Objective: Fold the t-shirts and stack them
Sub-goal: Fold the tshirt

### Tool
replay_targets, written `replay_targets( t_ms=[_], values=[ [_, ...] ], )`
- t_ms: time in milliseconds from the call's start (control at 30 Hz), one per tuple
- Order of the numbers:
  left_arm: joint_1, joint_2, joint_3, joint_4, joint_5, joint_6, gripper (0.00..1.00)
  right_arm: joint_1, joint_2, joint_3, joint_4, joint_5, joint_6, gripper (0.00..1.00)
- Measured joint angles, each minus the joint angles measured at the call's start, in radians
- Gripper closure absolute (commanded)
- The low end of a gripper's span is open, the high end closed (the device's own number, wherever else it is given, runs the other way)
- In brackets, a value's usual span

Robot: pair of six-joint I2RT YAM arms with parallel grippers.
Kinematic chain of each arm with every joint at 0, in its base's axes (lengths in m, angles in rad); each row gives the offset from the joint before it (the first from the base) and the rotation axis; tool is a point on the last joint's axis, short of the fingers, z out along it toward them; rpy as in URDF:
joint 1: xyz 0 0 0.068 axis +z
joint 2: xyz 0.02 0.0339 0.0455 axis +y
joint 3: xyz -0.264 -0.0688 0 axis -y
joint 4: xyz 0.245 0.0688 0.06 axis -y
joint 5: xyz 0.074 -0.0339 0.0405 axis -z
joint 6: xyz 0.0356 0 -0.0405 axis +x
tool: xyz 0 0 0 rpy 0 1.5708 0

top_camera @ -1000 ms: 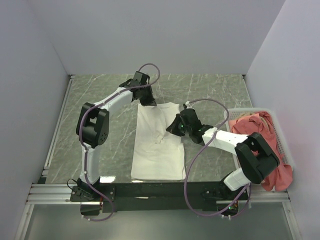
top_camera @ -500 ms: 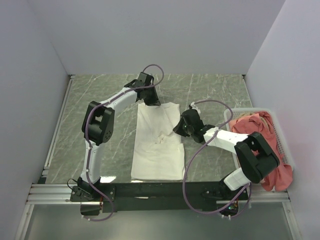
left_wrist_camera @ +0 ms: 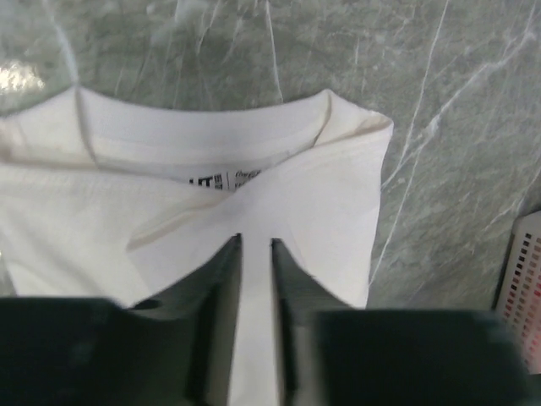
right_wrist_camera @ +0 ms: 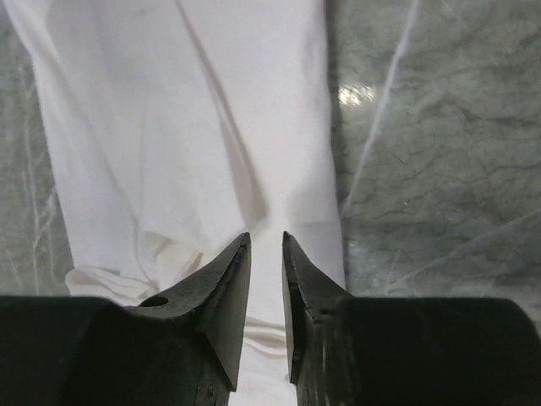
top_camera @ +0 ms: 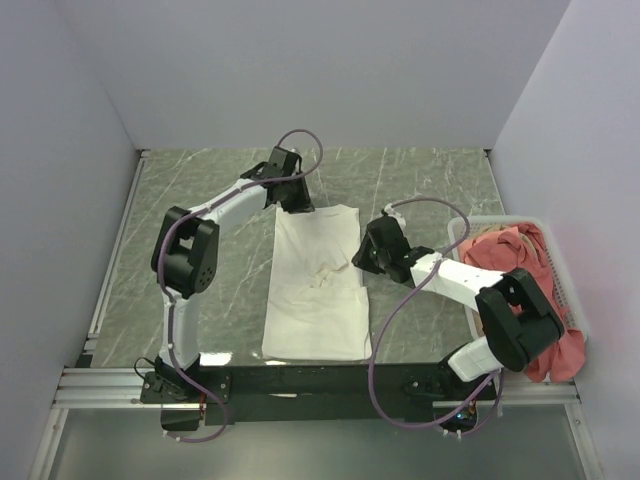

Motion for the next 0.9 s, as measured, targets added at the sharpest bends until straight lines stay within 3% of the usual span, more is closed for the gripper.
replay_targets(
  t_ms=[33, 133, 433, 667, 900],
  values=[
    [0.0, -0.022, -0.023, 0.0, -0.004, -0.005, 0.89, 0.005, -0.006, 0.011, -0.011, -0.004, -0.011, 0.71],
    [0.004, -0.087, -0.085, 0.004, -0.004, -0.014, 0.99, 0.033, -0.01, 0.068, -0.031, -0.01, -0.035, 0.73],
    [0.029, -0.077, -0.114, 0.04, 0.076, -0.021, 1.0, 0.136, 0.14, 0.272, -0.005, -0.072, -0.079, 0.76],
    [0.048, -0.005, -0.135, 0.064, 0.111, -0.035, 0.99, 0.133, 0.304, 0.281, -0.011, -0.099, -0.081, 0.78],
    [0.055, 0.046, -0.146, 0.064, 0.116, -0.054, 0.99, 0.129, 0.33, 0.274, -0.029, -0.096, -0.077, 0.78]
  ],
)
